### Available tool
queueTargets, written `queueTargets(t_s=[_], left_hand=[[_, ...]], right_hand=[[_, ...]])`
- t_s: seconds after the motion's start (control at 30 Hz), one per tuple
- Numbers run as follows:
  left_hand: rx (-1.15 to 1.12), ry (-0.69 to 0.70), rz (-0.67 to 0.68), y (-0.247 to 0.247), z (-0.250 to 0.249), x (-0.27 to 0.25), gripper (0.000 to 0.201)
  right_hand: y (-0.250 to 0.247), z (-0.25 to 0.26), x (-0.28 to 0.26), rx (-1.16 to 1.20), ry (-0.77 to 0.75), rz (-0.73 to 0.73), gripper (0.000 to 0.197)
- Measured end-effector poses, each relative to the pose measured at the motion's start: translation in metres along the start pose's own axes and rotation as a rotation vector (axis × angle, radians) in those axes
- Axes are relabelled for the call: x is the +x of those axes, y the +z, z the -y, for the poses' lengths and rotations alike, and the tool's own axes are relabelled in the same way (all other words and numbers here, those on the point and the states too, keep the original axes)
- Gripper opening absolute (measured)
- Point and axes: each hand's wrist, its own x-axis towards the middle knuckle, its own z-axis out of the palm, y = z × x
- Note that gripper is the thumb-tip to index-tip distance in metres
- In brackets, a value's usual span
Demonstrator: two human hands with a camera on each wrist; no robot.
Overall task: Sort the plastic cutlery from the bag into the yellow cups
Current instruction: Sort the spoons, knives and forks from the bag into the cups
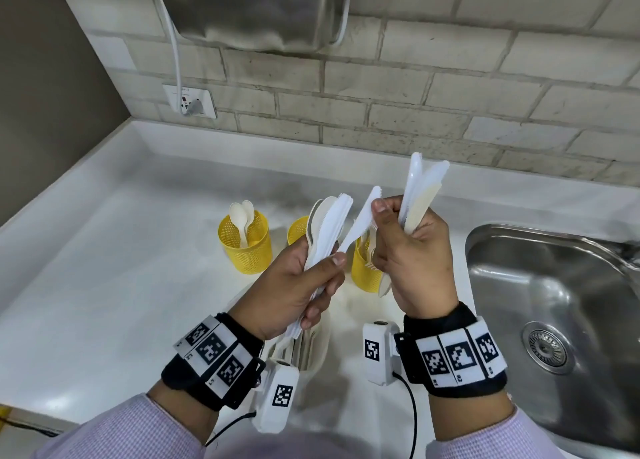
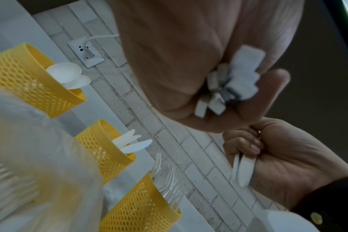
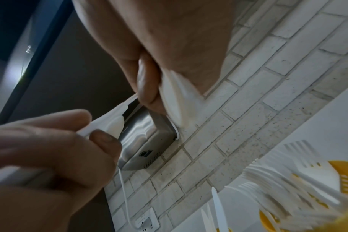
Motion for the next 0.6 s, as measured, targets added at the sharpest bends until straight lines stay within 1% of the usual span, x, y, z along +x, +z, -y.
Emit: queueTargets(t_s=[0.03,0.1,0.17,0.23,0.3,0.4,0.5,0.57,0.6], left_hand=[[0.007,0.007,-0.001,0.0,0.0,0.0,0.02],[0.023,0.009,-0.01,0.0,-0.001,-0.001,0.017],[0.037,0.005,-0.022,0.0,-0.003,-0.001,0.015],[0.048,0.007,-0.024,-0.001,-0.003,-0.002,0.02],[0.057,0.006,-0.027,-0.001,-0.003,-0.002,0.022],[0.064,0.0,-0.027,-0.002,-0.004,-0.003,0.015],[0.078,-0.002,-0.027,-0.002,-0.004,-0.003,0.019],[0.08,0.006,-0.017,-0.002,-0.004,-0.003,0.018],[0.078,0.01,-0.013,-0.001,-0.004,-0.003,0.016]], right_hand=[[0.0,0.002,0.0,0.042,0.024,-0.007,0.018],[0.001,0.005,-0.002,0.078,0.059,0.045,0.015],[0.003,0.004,-0.006,0.032,0.066,0.143,0.013],[0.006,0.005,-0.01,-0.007,0.078,0.195,0.017],[0.01,0.004,-0.01,0.027,0.107,0.174,0.022],[0.013,0.004,-0.008,0.099,0.127,0.115,0.022],[0.012,0.002,-0.005,0.042,0.058,0.07,0.026],[0.011,0.002,-0.004,0.018,-0.006,0.033,0.03],[0.011,0.003,-0.004,0.045,-0.023,0.011,0.03]])
